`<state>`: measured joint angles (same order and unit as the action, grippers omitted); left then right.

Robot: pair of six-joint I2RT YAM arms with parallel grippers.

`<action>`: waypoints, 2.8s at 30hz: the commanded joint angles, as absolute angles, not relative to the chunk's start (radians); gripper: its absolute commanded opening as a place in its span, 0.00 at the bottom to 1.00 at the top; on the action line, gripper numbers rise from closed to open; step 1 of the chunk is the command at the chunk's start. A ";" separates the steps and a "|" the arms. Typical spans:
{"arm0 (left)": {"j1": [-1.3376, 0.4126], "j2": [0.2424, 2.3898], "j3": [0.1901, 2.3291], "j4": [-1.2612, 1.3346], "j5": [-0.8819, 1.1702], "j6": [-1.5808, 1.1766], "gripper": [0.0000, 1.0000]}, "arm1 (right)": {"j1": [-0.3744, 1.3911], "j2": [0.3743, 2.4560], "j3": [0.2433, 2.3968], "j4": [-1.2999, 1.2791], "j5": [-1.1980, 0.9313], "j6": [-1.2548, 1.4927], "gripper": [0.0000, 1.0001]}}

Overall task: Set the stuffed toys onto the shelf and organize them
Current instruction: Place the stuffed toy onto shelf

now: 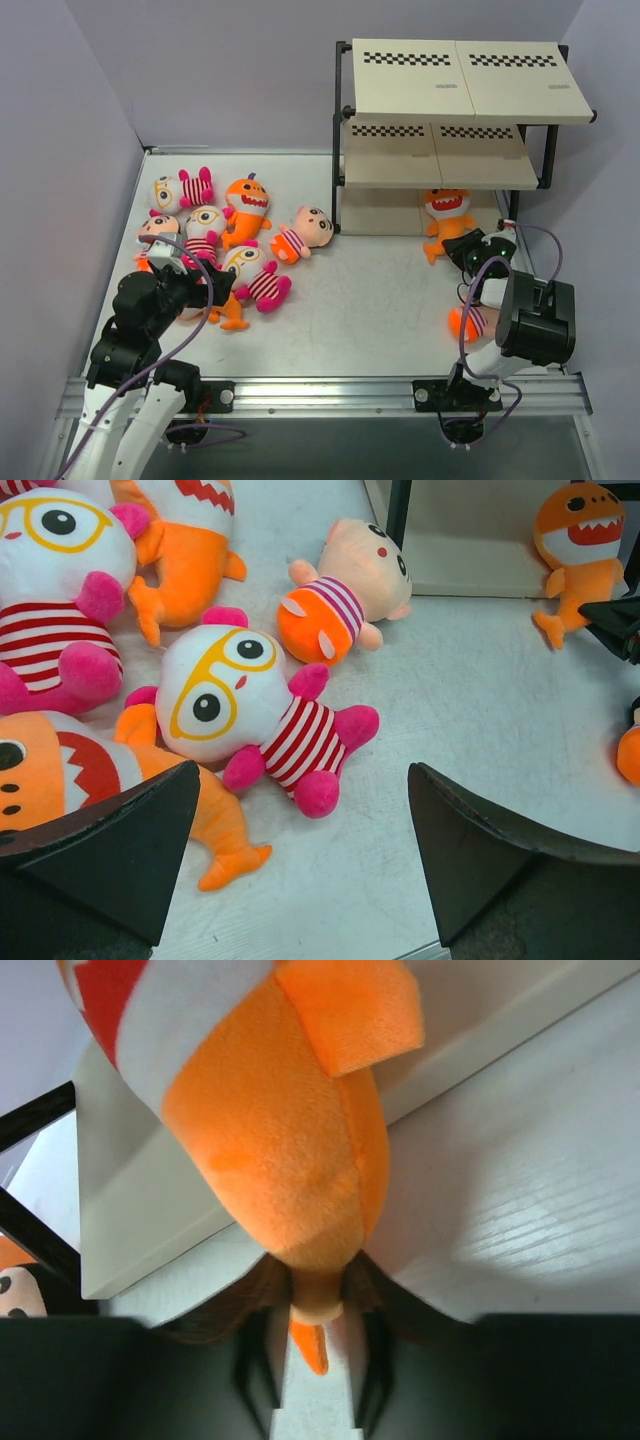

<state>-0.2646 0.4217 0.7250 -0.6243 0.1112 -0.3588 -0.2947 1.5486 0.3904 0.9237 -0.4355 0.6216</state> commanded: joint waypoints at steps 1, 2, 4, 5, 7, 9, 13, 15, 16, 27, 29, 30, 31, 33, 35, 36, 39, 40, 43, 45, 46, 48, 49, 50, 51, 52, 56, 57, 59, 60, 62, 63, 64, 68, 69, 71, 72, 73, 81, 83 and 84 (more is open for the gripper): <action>-0.275 0.413 0.726 -0.591 0.107 -0.350 0.94 | -0.334 1.520 0.445 0.959 -0.477 0.614 0.18; -0.275 0.414 0.727 -0.591 0.106 -0.350 0.94 | -0.348 1.513 0.449 0.950 -0.483 0.611 0.15; -0.278 0.408 0.727 -0.591 0.106 -0.350 0.94 | -0.382 1.505 0.465 0.930 -0.506 0.606 0.06; -0.279 0.408 0.727 -0.591 0.104 -0.350 0.94 | -0.393 1.497 0.472 0.917 -0.514 0.603 0.03; -0.284 0.405 0.726 -0.591 0.103 -0.350 0.94 | -0.419 1.490 0.480 0.905 -0.529 0.597 0.00; -0.285 0.402 0.727 -0.591 0.101 -0.348 0.94 | -0.443 1.480 0.494 0.887 -0.531 0.589 0.00; -0.298 0.397 0.727 -0.592 0.095 -0.348 0.94 | -0.489 1.497 0.549 0.839 -0.563 0.566 0.00; -0.302 0.394 0.727 -0.594 0.091 -0.348 0.94 | -0.502 1.523 0.609 0.802 -0.589 0.549 0.00; -0.307 0.393 0.726 -0.592 0.089 -0.348 0.94 | -0.512 1.552 0.629 0.792 -0.600 0.532 0.00; -0.337 0.382 0.726 -0.598 0.071 -0.348 0.94 | -0.534 1.753 0.819 0.719 -0.833 0.414 0.00; -0.344 0.382 0.724 -0.598 0.069 -0.348 0.94 | -0.534 1.761 0.830 0.687 -0.833 0.384 0.00; -0.347 0.385 0.726 -0.598 0.068 -0.348 0.94 | -0.534 1.761 0.831 0.678 -0.825 0.364 0.00; -0.348 0.385 0.724 -0.598 0.066 -0.348 0.94 | -0.534 1.756 0.833 0.669 -0.813 0.356 0.00; -0.350 0.385 0.726 -0.598 0.066 -0.348 0.94 | -0.535 1.750 0.839 0.634 -0.763 0.333 0.00; -0.351 0.385 0.724 -0.598 0.063 -0.348 0.94 | -0.535 1.735 0.842 0.608 -0.703 0.328 0.04; -0.353 0.387 0.726 -0.598 0.064 -0.350 0.94 | -0.535 1.729 0.844 0.601 -0.683 0.327 0.11; -0.354 0.388 0.726 -0.598 0.061 -0.348 0.94 | -0.535 1.704 0.845 0.584 -0.609 0.327 0.18; -0.356 0.390 0.726 -0.598 0.061 -0.348 0.94 | -0.535 1.691 0.845 0.583 -0.579 0.333 0.18; -0.356 0.391 0.726 -0.600 0.061 -0.348 0.94 | -0.538 1.677 0.844 0.598 -0.554 0.356 0.20; -0.357 0.393 0.724 -0.600 0.061 -0.348 0.94 | -0.541 1.675 0.842 0.618 -0.563 0.379 0.20; -0.357 0.393 0.726 -0.600 0.060 -0.350 0.94 | -0.543 1.683 0.847 0.626 -0.568 0.383 0.20; -0.357 0.393 0.726 -0.600 0.060 -0.350 0.94 | -0.543 1.690 0.851 0.630 -0.572 0.394 0.19; -0.357 0.394 0.726 -0.600 0.061 -0.348 0.94 | -0.543 1.697 0.848 0.647 -0.574 0.402 0.17; -0.357 0.394 0.724 -0.600 0.060 -0.348 0.94 | -0.543 1.700 0.847 0.658 -0.577 0.416 0.14; -0.357 0.394 0.726 -0.601 0.058 -0.350 0.94 | -0.543 1.703 0.844 0.667 -0.581 0.425 0.10; -0.357 0.394 0.726 -0.600 0.058 -0.350 0.94 | -0.543 1.709 0.838 0.696 -0.584 0.437 0.08; -0.359 0.396 0.726 -0.601 0.057 -0.348 0.94 | -0.543 1.726 0.859 0.698 -0.578 0.440 0.05; -0.359 0.396 0.726 -0.601 0.057 -0.350 0.94 | -0.543 1.735 0.867 0.690 -0.578 0.431 0.05; -0.359 0.396 0.726 -0.601 0.058 -0.350 0.94 | -0.543 1.741 0.879 0.683 -0.581 0.426 0.06; -0.359 0.394 0.726 -0.601 0.057 -0.348 0.94 | -0.543 1.744 0.882 0.681 -0.581 0.426 0.06; -0.359 0.396 0.727 -0.603 0.057 -0.350 0.94 | -0.543 1.753 0.890 0.673 -0.572 0.416 0.07; -0.359 0.394 0.727 -0.601 0.054 -0.348 0.94 | -0.543 1.758 0.902 0.666 -0.569 0.408 0.09; -0.359 0.393 0.727 -0.603 0.055 -0.348 0.94 | -0.543 1.767 0.911 0.640 -0.563 0.390 0.09; -0.359 0.393 0.727 -0.601 0.054 -0.348 0.94 | -0.543 1.773 0.940 0.609 -0.546 0.370 0.13; -0.359 0.393 0.727 -0.601 0.054 -0.348 0.94 | -0.543 1.772 0.946 0.606 -0.545 0.370 0.16; -0.359 0.393 0.727 -0.601 0.054 -0.348 0.94 | -0.543 1.770 0.960 0.595 -0.534 0.371 0.20; -0.359 0.393 0.727 -0.603 0.054 -0.348 0.94 | -0.543 1.769 0.962 0.594 -0.529 0.371 0.23; -0.359 0.394 0.727 -0.601 0.055 -0.348 0.94 | -0.543 1.769 0.966 0.591 -0.529 0.373 0.24; -0.359 0.393 0.727 -0.601 0.054 -0.348 0.94 | -0.543 1.746 0.925 0.601 -0.503 0.382 0.38; -0.359 0.391 0.726 -0.601 0.057 -0.348 0.94 | -0.543 1.735 0.908 0.609 -0.500 0.388 0.43; -0.359 0.390 0.724 -0.601 0.055 -0.348 0.94 | -0.543 1.729 0.904 0.614 -0.500 0.391 0.43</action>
